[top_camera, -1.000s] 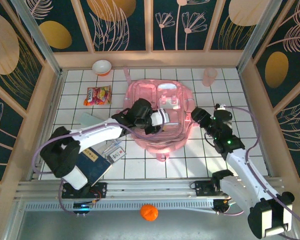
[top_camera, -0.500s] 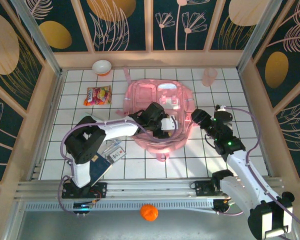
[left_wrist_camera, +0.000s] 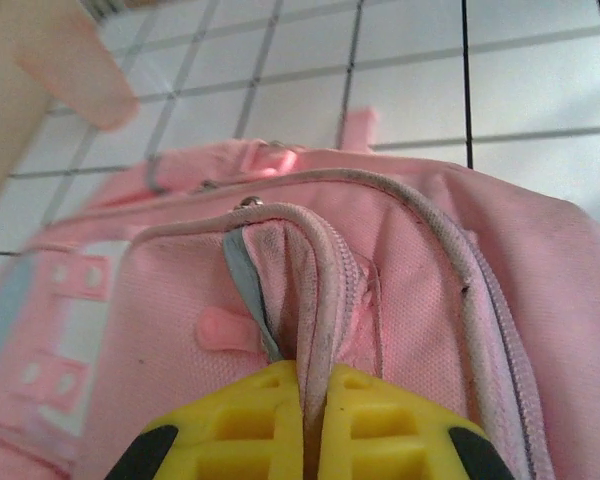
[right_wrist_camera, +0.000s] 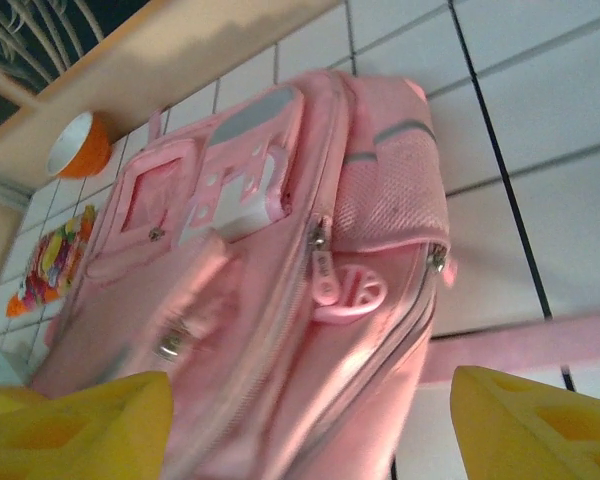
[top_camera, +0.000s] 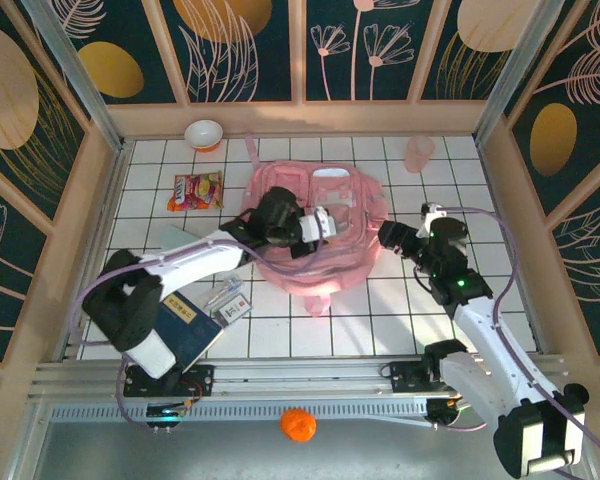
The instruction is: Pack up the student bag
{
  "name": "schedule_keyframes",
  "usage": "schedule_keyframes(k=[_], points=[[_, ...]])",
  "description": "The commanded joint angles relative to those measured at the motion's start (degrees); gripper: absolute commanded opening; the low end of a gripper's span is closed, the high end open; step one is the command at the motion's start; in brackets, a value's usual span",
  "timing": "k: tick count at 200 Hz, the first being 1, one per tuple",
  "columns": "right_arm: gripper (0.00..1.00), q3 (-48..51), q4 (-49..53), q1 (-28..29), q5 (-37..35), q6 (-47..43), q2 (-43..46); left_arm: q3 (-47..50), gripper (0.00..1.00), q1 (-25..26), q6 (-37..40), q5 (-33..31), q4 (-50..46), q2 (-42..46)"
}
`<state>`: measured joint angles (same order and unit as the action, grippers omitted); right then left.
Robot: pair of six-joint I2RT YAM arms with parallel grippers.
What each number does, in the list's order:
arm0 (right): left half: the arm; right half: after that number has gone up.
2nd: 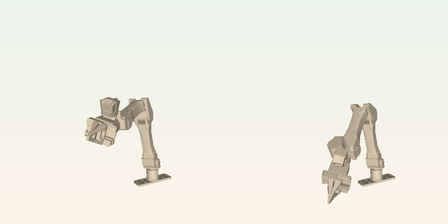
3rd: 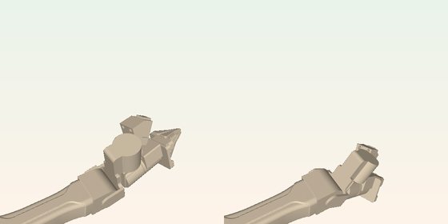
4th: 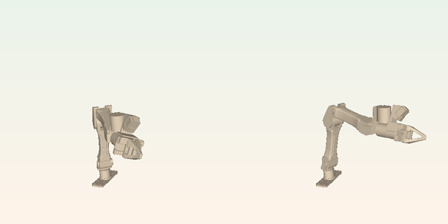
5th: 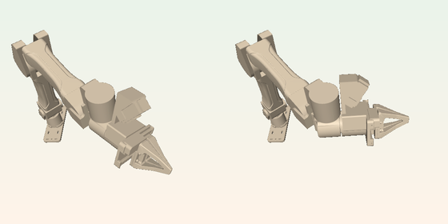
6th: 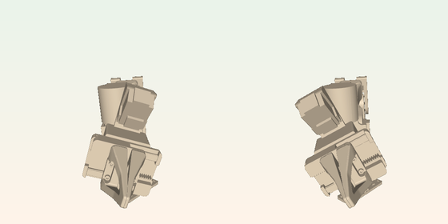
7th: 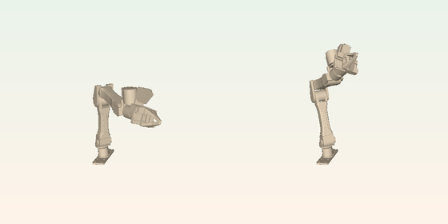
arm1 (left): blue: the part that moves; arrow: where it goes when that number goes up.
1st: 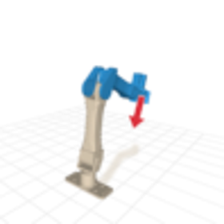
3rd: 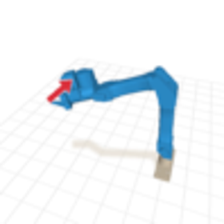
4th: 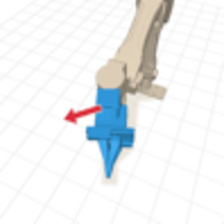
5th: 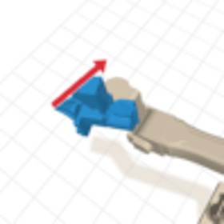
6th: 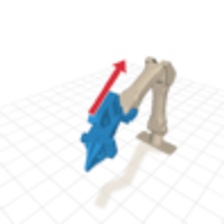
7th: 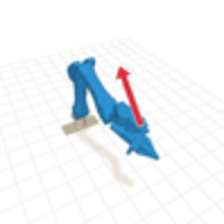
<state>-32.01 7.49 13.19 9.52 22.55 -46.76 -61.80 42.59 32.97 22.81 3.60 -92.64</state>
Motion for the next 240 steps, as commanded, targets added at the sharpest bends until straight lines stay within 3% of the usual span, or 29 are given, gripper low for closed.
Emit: schedule_keyframes(k=[1,31,87,121,147,179,240], points=[[0.73,-2.7,-2.0,-2.4,5.9,-15.2,-0.9,-0.5,0.0,-3.0,-1.5,9.7,2.1,6.3],[0.71,-1.8,-5.4,-7.2,11.2,-22.8,-3.7,0.8,0.0,-5.7,-1.2,14.0,3.3,9.3],[0.71,-7.3,1.2,-10.3,19.8,-40.7,-17.2,2.2,0.0,-7.1,-1.2,17.1,6.5,11.0],[0.69,-4.0,-0.6,-15.7,23.7,-50.6,-17.5,1.9,0.0,-9.1,-1.2,19.0,7.0,11.1],[0.67,-2.1,0.9,-16.1,24.3,-60.6,-19.0,1.8,0.0,-10.9,-2.0,20.3,8.0,11.7],[0.62,-2.5,-1.8,-15.1,31.6,-62.3,-22.9,1.5,0.0,-11.9,-2.7,21.6,8.8,12.5],[0.61,-6.8,-2.9,-10.6,35.1,-64.7,-34.0,0.5,0.0,-12.3,-2.8,22.2,9.3,13.2]])
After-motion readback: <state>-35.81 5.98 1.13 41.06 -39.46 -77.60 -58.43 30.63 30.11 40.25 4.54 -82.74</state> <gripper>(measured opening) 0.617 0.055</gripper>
